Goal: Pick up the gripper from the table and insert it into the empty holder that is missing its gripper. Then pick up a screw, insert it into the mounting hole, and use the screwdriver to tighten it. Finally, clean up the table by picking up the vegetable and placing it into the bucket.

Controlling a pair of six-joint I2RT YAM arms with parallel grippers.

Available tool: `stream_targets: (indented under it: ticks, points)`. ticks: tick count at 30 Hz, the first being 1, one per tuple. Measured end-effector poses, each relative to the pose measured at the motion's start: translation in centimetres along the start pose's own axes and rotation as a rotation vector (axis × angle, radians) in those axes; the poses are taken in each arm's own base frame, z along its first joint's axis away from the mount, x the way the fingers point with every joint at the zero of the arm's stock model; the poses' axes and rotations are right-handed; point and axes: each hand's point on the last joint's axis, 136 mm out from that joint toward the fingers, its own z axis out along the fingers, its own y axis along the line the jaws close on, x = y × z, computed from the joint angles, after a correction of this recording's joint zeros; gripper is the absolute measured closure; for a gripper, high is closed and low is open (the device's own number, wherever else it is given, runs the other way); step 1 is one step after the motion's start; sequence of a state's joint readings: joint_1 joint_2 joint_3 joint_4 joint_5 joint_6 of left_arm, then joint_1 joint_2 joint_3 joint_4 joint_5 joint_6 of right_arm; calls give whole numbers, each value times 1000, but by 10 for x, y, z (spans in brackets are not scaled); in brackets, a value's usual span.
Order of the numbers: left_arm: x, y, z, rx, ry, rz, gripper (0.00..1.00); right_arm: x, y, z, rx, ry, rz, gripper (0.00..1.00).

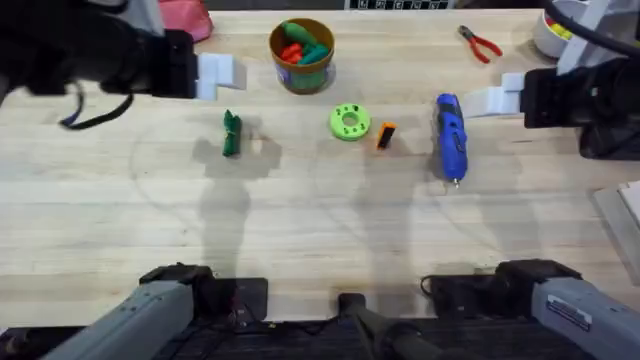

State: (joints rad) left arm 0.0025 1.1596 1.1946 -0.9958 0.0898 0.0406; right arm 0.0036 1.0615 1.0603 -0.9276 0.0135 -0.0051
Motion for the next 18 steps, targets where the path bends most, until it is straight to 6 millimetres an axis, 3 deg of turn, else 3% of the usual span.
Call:
stream_targets:
  ticks: [11,18]
  points:
    - [-12,-6,-63,-2,-225,21,15,0,0,0,0,0,0,7]
    - [8,-13,-93,11,-265,27,15,0,0,0,0,0,0,7]
